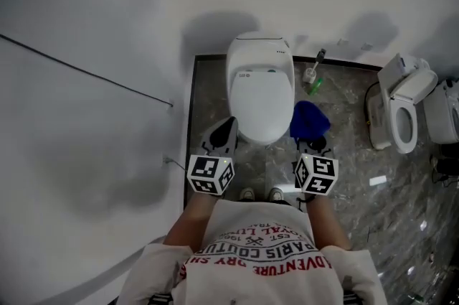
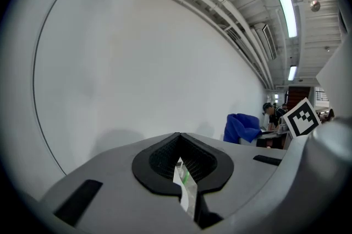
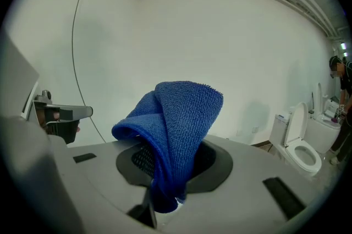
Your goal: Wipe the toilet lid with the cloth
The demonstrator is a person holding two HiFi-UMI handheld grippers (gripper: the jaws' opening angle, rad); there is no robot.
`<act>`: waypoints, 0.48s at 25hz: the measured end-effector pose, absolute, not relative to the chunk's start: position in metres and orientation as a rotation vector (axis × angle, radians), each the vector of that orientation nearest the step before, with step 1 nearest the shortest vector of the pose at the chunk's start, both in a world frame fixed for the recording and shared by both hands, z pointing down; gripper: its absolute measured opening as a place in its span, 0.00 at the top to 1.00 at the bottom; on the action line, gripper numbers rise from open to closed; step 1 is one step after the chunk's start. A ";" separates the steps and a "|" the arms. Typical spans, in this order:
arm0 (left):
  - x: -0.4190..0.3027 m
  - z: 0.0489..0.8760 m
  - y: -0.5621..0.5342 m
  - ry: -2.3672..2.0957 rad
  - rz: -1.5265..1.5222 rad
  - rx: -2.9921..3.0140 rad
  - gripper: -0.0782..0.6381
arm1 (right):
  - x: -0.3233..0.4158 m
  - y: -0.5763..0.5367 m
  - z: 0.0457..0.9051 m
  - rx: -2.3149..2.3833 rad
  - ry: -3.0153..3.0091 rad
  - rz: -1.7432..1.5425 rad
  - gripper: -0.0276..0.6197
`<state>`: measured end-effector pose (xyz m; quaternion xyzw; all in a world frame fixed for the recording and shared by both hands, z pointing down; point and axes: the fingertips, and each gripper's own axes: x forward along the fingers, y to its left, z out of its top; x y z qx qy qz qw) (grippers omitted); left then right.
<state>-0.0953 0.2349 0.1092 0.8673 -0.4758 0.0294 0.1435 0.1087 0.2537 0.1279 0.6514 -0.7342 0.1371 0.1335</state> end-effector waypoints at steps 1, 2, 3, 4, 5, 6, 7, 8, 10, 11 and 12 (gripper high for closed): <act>-0.099 0.106 0.237 -1.386 0.080 2.492 0.88 | 0.110 0.256 0.123 1.894 -2.133 0.386 0.82; -0.101 0.104 0.239 -1.397 0.079 2.488 0.88 | 0.110 0.257 0.120 1.894 -2.139 0.374 0.82; -0.103 0.102 0.240 -1.405 0.081 2.492 0.88 | 0.110 0.259 0.118 1.891 -2.145 0.362 0.82; -0.103 0.099 0.241 -1.412 0.085 2.501 0.88 | 0.110 0.260 0.116 1.885 -2.151 0.349 0.82; -0.103 0.096 0.243 -1.420 0.089 2.512 0.88 | 0.110 0.261 0.115 1.876 -2.156 0.336 0.82; -0.103 0.093 0.244 -1.430 0.092 2.523 0.88 | 0.110 0.262 0.114 1.867 -2.160 0.324 0.82; -0.102 0.091 0.245 -1.438 0.095 2.533 0.88 | 0.110 0.263 0.113 1.859 -2.164 0.313 0.82; -0.102 0.089 0.246 -1.445 0.096 2.541 0.88 | 0.110 0.264 0.113 1.854 -2.168 0.304 0.82; -0.102 0.088 0.247 -1.452 0.098 2.553 0.88 | 0.110 0.264 0.112 1.848 -2.176 0.286 0.82; -0.102 0.087 0.247 -1.455 0.099 2.557 0.88 | 0.110 0.263 0.111 1.846 -2.179 0.275 0.82; -0.102 0.087 0.247 -1.459 0.100 2.559 0.88 | 0.110 0.264 0.110 1.844 -2.181 0.263 0.82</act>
